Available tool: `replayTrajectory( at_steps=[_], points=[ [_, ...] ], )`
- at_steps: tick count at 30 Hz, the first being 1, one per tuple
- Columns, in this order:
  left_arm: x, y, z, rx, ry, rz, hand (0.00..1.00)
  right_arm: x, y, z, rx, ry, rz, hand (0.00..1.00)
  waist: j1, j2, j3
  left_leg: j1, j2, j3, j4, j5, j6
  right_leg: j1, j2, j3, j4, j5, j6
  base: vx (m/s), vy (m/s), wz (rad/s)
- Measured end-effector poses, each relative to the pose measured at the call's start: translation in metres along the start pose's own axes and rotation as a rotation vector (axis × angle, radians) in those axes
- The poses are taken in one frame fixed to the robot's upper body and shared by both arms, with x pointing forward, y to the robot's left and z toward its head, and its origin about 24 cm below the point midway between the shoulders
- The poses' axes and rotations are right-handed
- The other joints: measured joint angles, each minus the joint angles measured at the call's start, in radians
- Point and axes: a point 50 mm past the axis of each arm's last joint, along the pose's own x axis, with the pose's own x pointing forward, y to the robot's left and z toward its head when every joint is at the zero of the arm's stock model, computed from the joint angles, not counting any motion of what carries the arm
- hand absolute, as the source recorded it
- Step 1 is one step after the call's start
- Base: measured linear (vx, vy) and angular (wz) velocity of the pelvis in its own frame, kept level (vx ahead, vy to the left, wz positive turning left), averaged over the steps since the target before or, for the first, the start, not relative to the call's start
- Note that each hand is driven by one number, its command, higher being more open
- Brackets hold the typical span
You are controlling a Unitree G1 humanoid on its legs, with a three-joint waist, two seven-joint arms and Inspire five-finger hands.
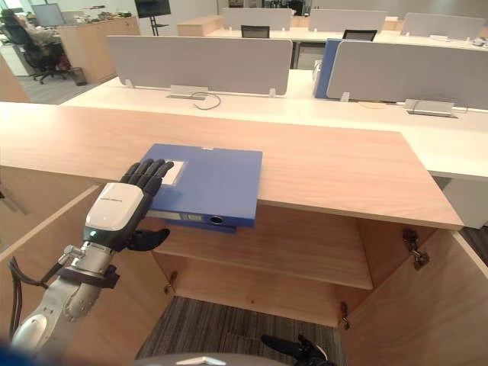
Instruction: Walk over to the cabinet, pick up the folder, carry it to the office cabinet, place the folder inside the office cabinet, then close the office cabinet door
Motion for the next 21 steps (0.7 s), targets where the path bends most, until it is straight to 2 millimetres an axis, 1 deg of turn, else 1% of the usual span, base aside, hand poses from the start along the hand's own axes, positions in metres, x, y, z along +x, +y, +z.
replayTrajectory(
  at_steps=[1,2,4,7,9,12,15,17,21],
  points=[
    [0.001,-0.001,0.000,0.001,-0.003,-0.006,1.00,0.000,-0.001,0.000,-0.001,0.000,-0.002,1.00,-0.003,0.000,0.000,0.000,0.000,0.002,-0.001,0.000,0.000,0.001,0.001,0.001,-0.006,0.003,0.000,0.02,0.022,-0.12],
    [0.003,-0.004,0.000,0.002,-0.011,-0.016,0.00,0.000,-0.003,0.000,-0.002,0.001,-0.007,1.00,-0.004,0.001,0.001,0.000,0.000,0.010,-0.003,0.000,0.000,0.001,0.004,0.008,-0.014,0.009,0.001,0.02,0.024,-0.19],
    [0.005,-0.005,-0.001,0.003,-0.011,-0.020,0.00,-0.001,-0.005,0.000,-0.003,-0.001,-0.012,1.00,-0.005,0.002,0.001,0.007,0.000,0.027,-0.008,0.000,0.000,0.002,0.005,0.025,-0.020,0.014,0.002,0.03,0.033,-0.24],
    [0.010,-0.004,-0.003,0.006,-0.011,-0.002,0.00,-0.001,-0.009,0.001,-0.004,-0.004,-0.023,1.00,-0.016,0.010,0.007,0.019,-0.001,0.046,-0.017,0.000,0.000,0.002,0.005,0.043,-0.023,0.019,0.003,0.01,0.036,-0.18],
    [0.020,0.004,-0.002,0.015,-0.027,0.053,0.00,-0.002,-0.013,-0.001,0.005,-0.001,-0.035,1.00,-0.019,0.011,0.008,0.020,-0.001,0.052,-0.018,0.000,0.000,0.003,0.005,0.049,-0.030,0.025,0.004,0.00,0.021,-0.10],
    [0.024,0.009,0.001,0.020,-0.047,0.115,0.00,-0.003,-0.016,-0.001,0.036,-0.003,-0.055,1.00,-0.032,0.013,0.008,0.020,-0.001,0.061,-0.018,0.000,0.001,0.004,0.006,0.056,-0.041,0.034,0.004,-0.02,0.017,-0.08],
    [0.036,0.019,0.003,0.065,-0.075,0.179,0.00,-0.003,-0.019,-0.003,0.040,0.003,-0.067,1.00,-0.038,0.020,0.008,0.027,0.000,0.079,-0.018,-0.001,0.001,0.004,0.007,0.074,-0.047,0.044,0.005,-0.05,0.022,-0.16],
    [0.039,0.023,0.004,0.084,-0.088,0.199,0.00,-0.003,-0.020,-0.003,0.048,0.002,-0.070,1.00,-0.047,0.023,0.009,0.028,-0.001,0.081,-0.018,-0.001,0.001,0.004,0.007,0.077,-0.049,0.049,0.006,-0.05,0.008,-0.07],
    [0.045,0.031,0.008,0.094,-0.110,0.242,0.00,-0.004,-0.021,-0.005,0.060,0.010,-0.077,1.00,-0.053,0.026,0.008,0.027,-0.001,0.084,-0.019,0.000,0.003,0.005,0.008,0.081,-0.062,0.060,0.009,-0.04,0.007,-0.04]
  ],
)
